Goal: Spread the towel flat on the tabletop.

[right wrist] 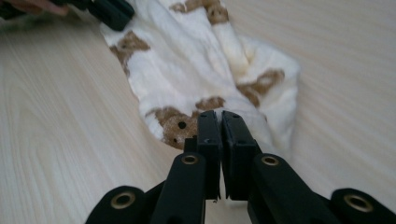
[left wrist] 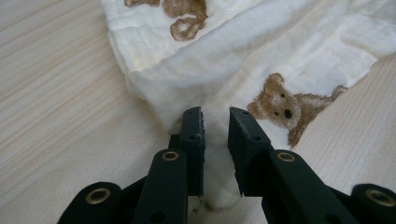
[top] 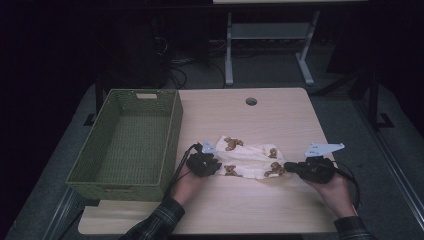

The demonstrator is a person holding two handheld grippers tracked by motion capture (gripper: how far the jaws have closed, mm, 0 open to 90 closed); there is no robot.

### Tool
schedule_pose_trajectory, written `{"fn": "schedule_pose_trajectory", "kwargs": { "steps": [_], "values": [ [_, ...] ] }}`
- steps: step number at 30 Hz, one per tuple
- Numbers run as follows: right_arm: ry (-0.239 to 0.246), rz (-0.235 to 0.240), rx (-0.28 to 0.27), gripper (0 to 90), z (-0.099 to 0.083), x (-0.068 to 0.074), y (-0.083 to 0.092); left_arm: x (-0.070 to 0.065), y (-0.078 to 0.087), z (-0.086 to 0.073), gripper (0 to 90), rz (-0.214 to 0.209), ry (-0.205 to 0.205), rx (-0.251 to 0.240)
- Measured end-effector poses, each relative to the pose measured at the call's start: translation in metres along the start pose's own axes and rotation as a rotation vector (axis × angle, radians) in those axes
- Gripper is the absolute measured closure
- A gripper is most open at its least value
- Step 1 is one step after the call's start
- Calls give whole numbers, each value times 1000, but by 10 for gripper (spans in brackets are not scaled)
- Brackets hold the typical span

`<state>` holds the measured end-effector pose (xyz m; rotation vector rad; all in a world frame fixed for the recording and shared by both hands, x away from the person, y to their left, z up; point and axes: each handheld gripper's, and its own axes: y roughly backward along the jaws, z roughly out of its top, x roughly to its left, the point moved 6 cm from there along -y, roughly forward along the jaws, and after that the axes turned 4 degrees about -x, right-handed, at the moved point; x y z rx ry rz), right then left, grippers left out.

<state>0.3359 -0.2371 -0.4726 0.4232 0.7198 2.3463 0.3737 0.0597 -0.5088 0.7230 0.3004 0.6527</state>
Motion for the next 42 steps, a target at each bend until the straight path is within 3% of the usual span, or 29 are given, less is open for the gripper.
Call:
{"fn": "schedule_pose_trajectory", "kwargs": {
  "steps": [5,10,17,27,30,32,35,37,40,42],
  "values": [
    [22,9,1,854,20,-4,-17,0,0,0,749,2,-15,2],
    [4,-46,-11,761,34,-22,-40,0,0,1,749,3,-21,4],
    [7,-92,-33,737,37,-28,-27,0,0,1,749,3,-22,6],
    [9,-92,-21,724,14,-10,4,-1,0,1,749,1,-21,9],
    [-9,-83,6,710,0,-9,5,-1,0,1,761,4,-24,9],
    [-20,-78,30,680,-10,-8,1,-1,0,1,818,-5,-19,17],
    [-24,-105,70,634,-20,-9,-5,-3,0,1,876,-15,-27,30],
    [-29,-110,87,675,-24,-10,-9,-3,0,1,884,-14,-29,32],
    [-36,-94,94,862,-26,-11,-12,-4,0,1,892,-18,-25,41],
    [-41,-87,95,885,-25,-12,-11,-5,2,0,893,-31,-21,54]
  ]
}}
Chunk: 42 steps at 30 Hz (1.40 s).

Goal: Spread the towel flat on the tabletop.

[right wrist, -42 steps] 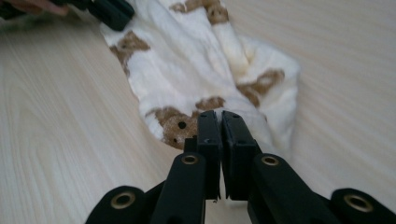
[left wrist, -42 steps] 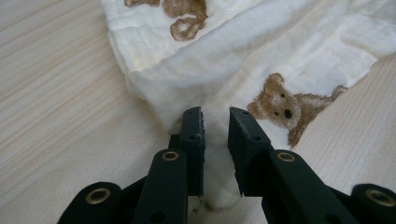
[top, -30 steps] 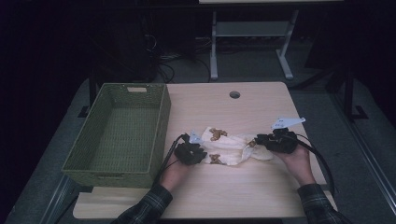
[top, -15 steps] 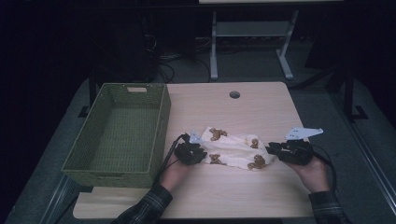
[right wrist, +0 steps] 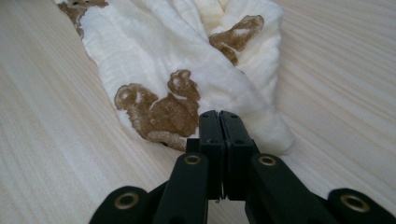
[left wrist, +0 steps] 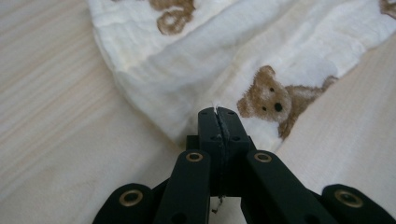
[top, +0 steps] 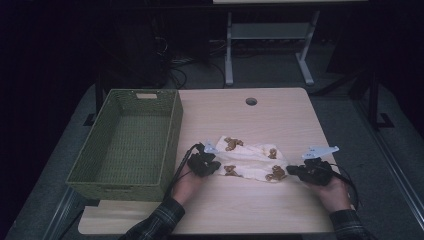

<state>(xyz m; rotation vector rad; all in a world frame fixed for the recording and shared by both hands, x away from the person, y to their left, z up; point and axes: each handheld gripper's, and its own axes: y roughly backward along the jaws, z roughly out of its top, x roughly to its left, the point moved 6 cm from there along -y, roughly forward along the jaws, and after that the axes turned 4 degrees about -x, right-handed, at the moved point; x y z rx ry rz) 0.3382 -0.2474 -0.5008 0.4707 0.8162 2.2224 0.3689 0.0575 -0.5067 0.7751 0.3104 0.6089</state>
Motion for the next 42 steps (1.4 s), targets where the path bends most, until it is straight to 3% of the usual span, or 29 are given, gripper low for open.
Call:
{"fn": "schedule_pose_trajectory", "kwargs": {
  "steps": [7,14,17,20,23,26,33,42],
  "values": [
    [12,33,-26,890,-1,9,17,-17,20,-5,895,-45,-8,-6],
    [4,88,-1,890,-19,29,29,-33,38,-20,894,-90,-11,0],
    [8,107,29,889,-28,38,30,-38,42,-29,894,-106,-9,13],
    [15,112,21,847,-31,41,31,-40,42,-35,893,-111,-20,28],
    [19,90,-33,766,-19,31,33,-41,39,-36,891,-113,-23,45],
    [12,70,-53,740,-5,19,30,-42,36,-38,889,-113,-28,53],
    [15,37,-64,695,18,-3,12,-42,36,-38,889,-120,-25,47],
    [-22,-6,-73,650,44,-33,-11,-42,36,-37,889,-122,-35,51]
  ]
}}
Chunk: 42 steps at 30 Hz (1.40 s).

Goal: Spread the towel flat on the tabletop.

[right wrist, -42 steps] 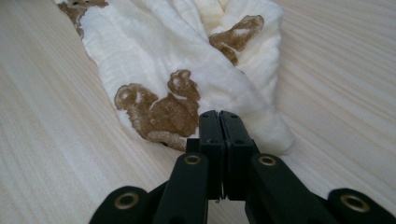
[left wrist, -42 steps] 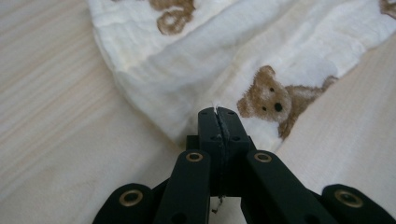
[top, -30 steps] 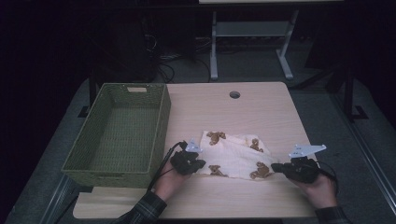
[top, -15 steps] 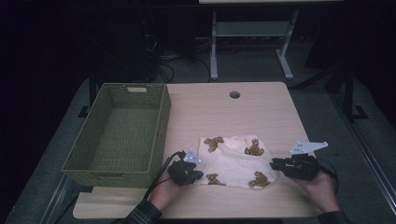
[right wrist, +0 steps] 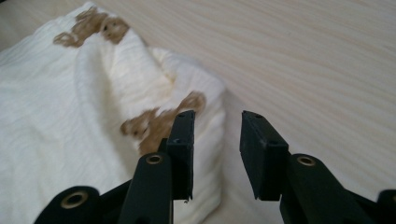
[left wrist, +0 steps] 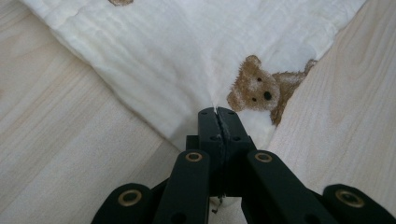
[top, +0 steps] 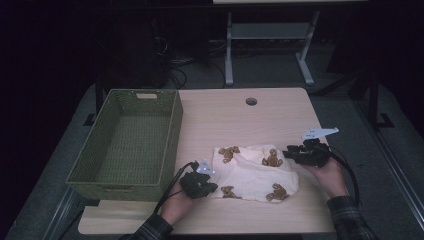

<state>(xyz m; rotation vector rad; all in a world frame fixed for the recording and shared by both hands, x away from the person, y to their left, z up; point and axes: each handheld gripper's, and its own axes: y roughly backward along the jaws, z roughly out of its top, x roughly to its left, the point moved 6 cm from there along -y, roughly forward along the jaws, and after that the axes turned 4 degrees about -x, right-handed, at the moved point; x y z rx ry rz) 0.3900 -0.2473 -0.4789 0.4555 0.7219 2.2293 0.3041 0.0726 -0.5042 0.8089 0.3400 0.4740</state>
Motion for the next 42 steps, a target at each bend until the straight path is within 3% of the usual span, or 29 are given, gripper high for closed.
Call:
{"fn": "schedule_pose_trajectory", "kwargs": {
  "steps": [3,6,10,14,21,24,27,33,38,42],
  "values": [
    [-25,10,-15,649,6,-8,-11,0,0,0,889,-2,-5,5],
    [-41,21,18,630,6,-12,-23,0,0,1,888,-5,-2,5],
    [-47,49,36,631,9,-10,-35,-1,6,11,841,-25,20,-62],
    [-59,65,35,647,9,-12,-40,3,8,24,766,-6,15,-98],
    [-55,97,74,852,3,-10,-49,21,-11,41,695,34,11,-110],
    [-49,92,70,876,4,-10,-49,26,-18,41,694,37,11,-88],
    [-54,76,35,883,10,-13,-41,29,-26,35,695,34,0,-40],
    [-2,58,-35,886,34,-10,-20,28,-26,33,701,42,1,-38],
    [65,75,-100,887,51,11,3,27,-26,33,702,55,-6,-43],
    [120,116,-123,887,47,34,18,27,-26,32,702,57,2,-49]
  ]
}}
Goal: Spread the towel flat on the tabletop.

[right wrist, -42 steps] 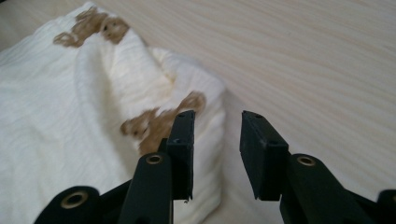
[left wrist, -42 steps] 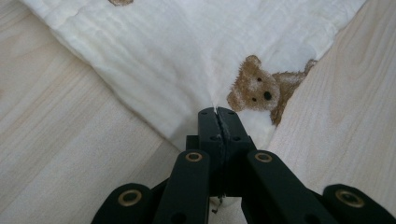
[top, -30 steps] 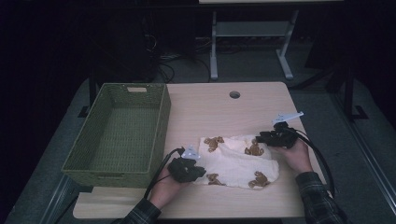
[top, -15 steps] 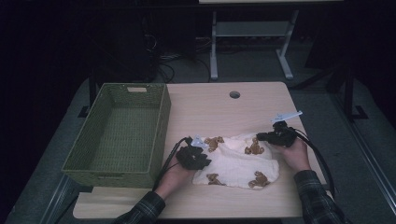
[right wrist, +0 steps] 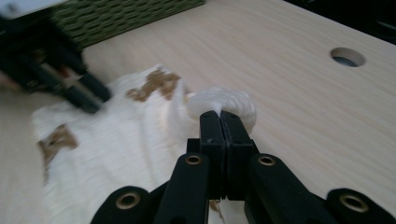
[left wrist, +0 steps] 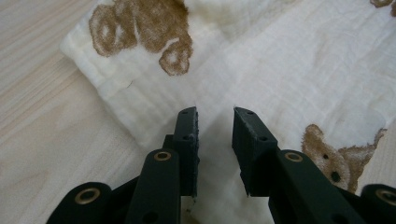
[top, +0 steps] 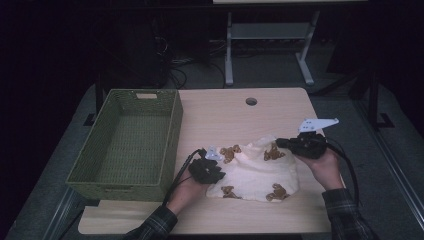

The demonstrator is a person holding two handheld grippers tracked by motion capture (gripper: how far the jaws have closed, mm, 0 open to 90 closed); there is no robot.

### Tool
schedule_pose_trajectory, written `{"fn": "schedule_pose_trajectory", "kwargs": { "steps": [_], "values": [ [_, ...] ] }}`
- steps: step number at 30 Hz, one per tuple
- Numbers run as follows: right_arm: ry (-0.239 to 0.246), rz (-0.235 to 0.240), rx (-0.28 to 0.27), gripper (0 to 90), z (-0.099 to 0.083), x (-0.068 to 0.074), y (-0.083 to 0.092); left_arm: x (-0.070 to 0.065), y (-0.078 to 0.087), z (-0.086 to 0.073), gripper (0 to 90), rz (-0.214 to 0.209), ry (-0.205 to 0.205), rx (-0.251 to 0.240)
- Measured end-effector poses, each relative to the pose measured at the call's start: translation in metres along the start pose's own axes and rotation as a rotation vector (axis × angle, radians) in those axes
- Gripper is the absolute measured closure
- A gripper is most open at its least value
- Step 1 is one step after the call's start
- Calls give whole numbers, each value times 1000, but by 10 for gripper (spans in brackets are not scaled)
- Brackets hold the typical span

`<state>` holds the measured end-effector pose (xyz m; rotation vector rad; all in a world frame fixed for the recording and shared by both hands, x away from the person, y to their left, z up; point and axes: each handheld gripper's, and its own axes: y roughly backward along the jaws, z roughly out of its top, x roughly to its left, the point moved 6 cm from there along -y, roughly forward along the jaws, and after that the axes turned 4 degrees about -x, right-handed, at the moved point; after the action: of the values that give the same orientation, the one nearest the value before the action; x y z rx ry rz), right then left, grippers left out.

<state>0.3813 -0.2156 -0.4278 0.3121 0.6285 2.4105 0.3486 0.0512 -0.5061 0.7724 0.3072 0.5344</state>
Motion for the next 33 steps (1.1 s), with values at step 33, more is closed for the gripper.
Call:
{"fn": "schedule_pose_trajectory", "kwargs": {
  "steps": [33],
  "values": [
    [-43,75,97,707,-30,19,-25,0,2,-2,712,7,-4,2]
  ]
}}
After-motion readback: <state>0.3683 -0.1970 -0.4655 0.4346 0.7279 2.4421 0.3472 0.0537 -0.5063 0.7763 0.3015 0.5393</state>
